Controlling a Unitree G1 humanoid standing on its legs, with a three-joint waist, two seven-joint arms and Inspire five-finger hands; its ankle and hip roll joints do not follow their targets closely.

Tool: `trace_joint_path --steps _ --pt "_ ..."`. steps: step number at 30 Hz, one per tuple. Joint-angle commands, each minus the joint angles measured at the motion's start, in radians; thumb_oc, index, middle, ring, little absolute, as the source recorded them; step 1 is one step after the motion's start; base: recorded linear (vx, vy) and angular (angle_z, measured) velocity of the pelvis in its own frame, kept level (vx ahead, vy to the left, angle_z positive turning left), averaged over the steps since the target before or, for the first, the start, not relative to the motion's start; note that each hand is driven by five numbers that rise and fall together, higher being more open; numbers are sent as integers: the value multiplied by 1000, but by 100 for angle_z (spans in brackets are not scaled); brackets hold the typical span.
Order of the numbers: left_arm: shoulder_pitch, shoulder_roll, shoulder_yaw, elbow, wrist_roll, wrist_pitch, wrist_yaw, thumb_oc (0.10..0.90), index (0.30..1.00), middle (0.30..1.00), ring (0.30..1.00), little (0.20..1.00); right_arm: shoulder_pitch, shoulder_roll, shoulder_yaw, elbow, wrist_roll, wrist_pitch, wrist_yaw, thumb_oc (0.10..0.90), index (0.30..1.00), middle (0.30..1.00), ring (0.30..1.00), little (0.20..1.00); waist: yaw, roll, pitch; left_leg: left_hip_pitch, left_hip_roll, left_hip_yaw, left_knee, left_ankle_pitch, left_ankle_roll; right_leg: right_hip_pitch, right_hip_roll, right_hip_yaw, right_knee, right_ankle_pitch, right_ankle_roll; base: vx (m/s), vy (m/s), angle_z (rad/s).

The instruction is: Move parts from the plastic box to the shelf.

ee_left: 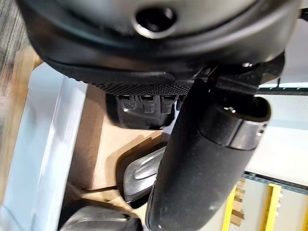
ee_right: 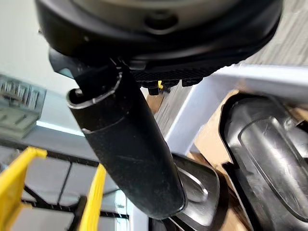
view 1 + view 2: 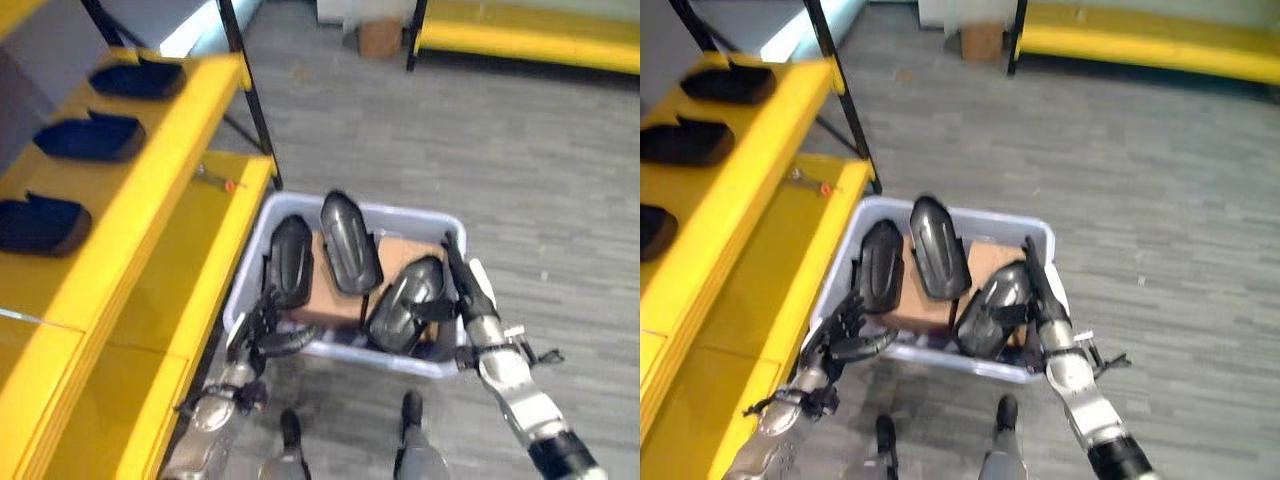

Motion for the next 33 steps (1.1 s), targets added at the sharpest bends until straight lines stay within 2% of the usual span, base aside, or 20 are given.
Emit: trace_joint_path --steps 1,8,19,25,33 --pt "-49 27 38 -119 -43 -136 39 900 1000 1000 1000 1000 -61 21 15 -59 -28 -61 -62 900 1000 1000 1000 1000 34 1 -13 -44 21 -45 93 -74 12 36 -68 -15 139 -116 29 -32 7 8" --pt "-108 21 60 -195 -49 -174 92 900 1000 1000 1000 1000 -156 79 61 42 -47 -47 -118 900 1000 1000 1000 1000 53 18 24 -107 19 -46 108 -66 13 -19 -71 -18 151 -109 23 -6 1 0" --pt "-113 27 50 -239 -32 -187 113 900 1000 1000 1000 1000 -142 126 97 70 -31 -48 -124 900 1000 1000 1000 1000 59 18 53 -137 12 -50 132 -83 17 -39 -75 -19 163 -106 23 0 0 0" --pt "-120 37 20 -252 -47 -197 129 900 1000 1000 1000 1000 -185 189 117 175 -36 -43 -207 900 1000 1000 1000 1000 70 36 73 -186 1 -59 161 -87 24 -70 -83 -24 175 -100 23 -36 22 8" --pt "-116 54 11 -258 -23 -202 161 900 1000 1000 1000 1000 -144 202 109 205 -56 -36 -270 900 1000 1000 1000 1000 68 39 85 -215 -13 -60 183 -97 32 -79 -97 -23 174 -88 28 -15 36 4"
